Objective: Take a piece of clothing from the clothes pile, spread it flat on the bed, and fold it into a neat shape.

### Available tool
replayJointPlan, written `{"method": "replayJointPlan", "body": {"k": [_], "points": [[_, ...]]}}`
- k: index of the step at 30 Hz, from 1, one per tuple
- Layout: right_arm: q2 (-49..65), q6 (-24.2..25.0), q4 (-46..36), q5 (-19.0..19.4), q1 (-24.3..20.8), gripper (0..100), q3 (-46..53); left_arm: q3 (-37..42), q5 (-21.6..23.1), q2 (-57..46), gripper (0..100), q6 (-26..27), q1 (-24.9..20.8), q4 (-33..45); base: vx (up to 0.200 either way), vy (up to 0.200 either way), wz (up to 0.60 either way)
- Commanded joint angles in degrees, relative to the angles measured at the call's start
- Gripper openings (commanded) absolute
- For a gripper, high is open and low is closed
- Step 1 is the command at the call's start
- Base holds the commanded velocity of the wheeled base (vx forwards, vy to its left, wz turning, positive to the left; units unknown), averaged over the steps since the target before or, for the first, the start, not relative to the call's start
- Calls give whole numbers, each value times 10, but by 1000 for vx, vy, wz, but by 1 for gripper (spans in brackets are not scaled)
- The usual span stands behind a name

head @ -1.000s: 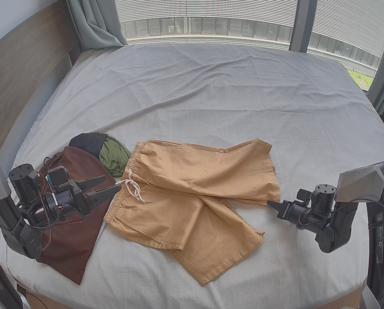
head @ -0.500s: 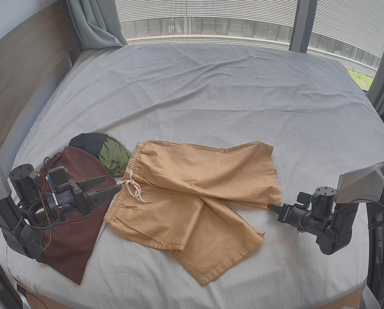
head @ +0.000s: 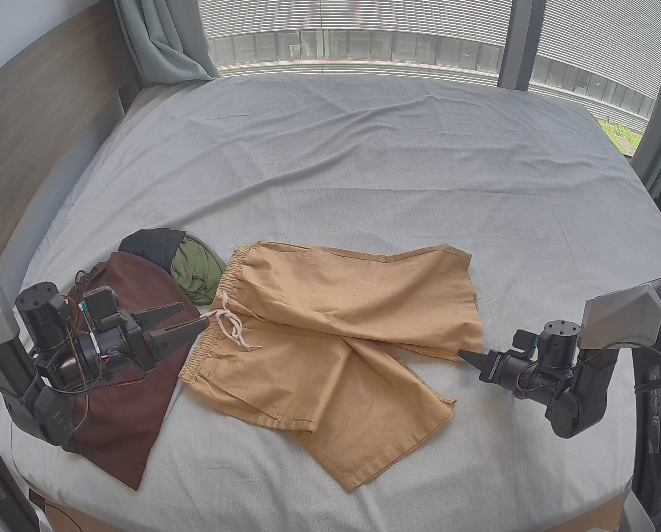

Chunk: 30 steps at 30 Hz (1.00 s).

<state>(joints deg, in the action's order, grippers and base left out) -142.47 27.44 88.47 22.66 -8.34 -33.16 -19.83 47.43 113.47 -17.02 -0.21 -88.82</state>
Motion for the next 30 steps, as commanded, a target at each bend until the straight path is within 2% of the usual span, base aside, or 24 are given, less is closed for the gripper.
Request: {"method": "replayJointPlan", "body": {"k": [1,9,19,22,27,30], "points": [[17,-5,0,0,-2,100,8,0,0,-1,100,0,0,0,0,0,0],[58,-24,-1,26,-24,100,91,1,0,0,100,0,0,0,0,0,0],[50,-14,-2,23,-53,100,122,1,0,1,100,1,0,0,0,0,0],[51,13,-2,23,-61,100,130,1,0,1,100,0,0,0,0,0,0],[57,96,-2,22,-83,100,136,1,0,2,100,1,-1,0,0,0,0],[56,110,-2,23,-92,100,140,1,0,2,100,1,-1,0,0,0,0]]}}
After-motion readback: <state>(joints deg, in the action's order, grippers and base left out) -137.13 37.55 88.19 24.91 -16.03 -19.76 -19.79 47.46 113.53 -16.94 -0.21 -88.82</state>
